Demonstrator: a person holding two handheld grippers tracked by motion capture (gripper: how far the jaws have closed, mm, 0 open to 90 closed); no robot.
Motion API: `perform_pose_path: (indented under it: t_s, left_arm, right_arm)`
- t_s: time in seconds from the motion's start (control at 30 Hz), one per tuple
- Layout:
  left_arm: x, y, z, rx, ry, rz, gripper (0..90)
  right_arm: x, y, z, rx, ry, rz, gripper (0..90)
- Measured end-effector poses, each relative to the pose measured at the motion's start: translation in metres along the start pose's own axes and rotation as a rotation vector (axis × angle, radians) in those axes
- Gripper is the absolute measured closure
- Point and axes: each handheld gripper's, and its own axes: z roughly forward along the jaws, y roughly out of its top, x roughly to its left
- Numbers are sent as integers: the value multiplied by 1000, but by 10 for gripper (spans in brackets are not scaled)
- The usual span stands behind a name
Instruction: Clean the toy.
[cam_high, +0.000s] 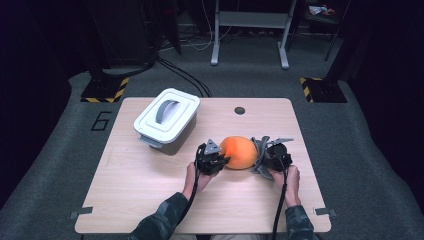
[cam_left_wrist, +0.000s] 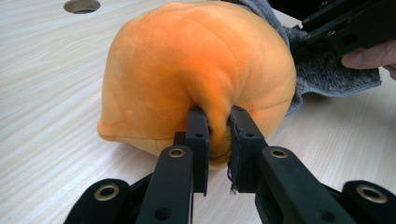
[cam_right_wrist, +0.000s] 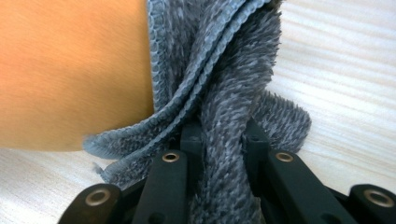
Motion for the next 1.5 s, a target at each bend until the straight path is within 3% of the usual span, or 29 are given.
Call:
perform_pose_path:
  t_s: [0.1,0.27,0.37,0.4,0.47,0.57,0.6,0.67,0.73,0.87,0.97,1.03,1.07,1.2,1.23,1.5]
  left_arm:
    - [0,0,-1,-6,10,3,799]
    - [0,1,0,-13,4,7,798]
    - [0,1,0,-9,4,7,798]
    - [-1,1,0,-8,5,7,798]
    - [-2,1,0,-8,3,13,798]
    - [-2,1,-1,-4,5,16,798]
    - [-2,1,-1,-4,5,16,798]
    - [0,1,-1,5,10,17,798]
    - [1,0,-1,9,13,18,798]
    - [3,-1,0,12,11,9,798]
    - [2,-1,2,4,11,9,799]
    - [3,-1,2,4,12,9,799]
    - [3,-2,2,1,12,3,799]
    - [3,-2,2,3,12,9,799]
    - [3,-2,2,3,13,7,799]
    - [5,-4,2,1,10,-5,798]
  right_arm:
    - [-2,0,-3,-7,-2,-2,761]
    - [1,6,-36,-87,-23,-27,761]
    - [15,16,-57,-134,-5,-64,760]
    - [28,23,-66,-151,14,-106,759]
    - [36,27,-68,-161,18,-124,758]
    - [66,39,-68,-163,57,-199,755]
    - [66,39,-68,-163,57,-199,755]
    - [81,45,-59,-142,67,-251,752]
    - [85,45,-51,-131,52,-256,754]
    - [75,43,-45,-142,59,-231,756]
    - [54,35,-44,-140,39,-167,755]
    - [50,32,-43,-131,28,-148,755]
    - [40,28,-40,-113,5,-128,755]
    - [24,21,-32,-87,3,-95,754]
    - [15,15,-23,-55,-5,-65,754]
    - [6,5,4,31,-9,-30,753]
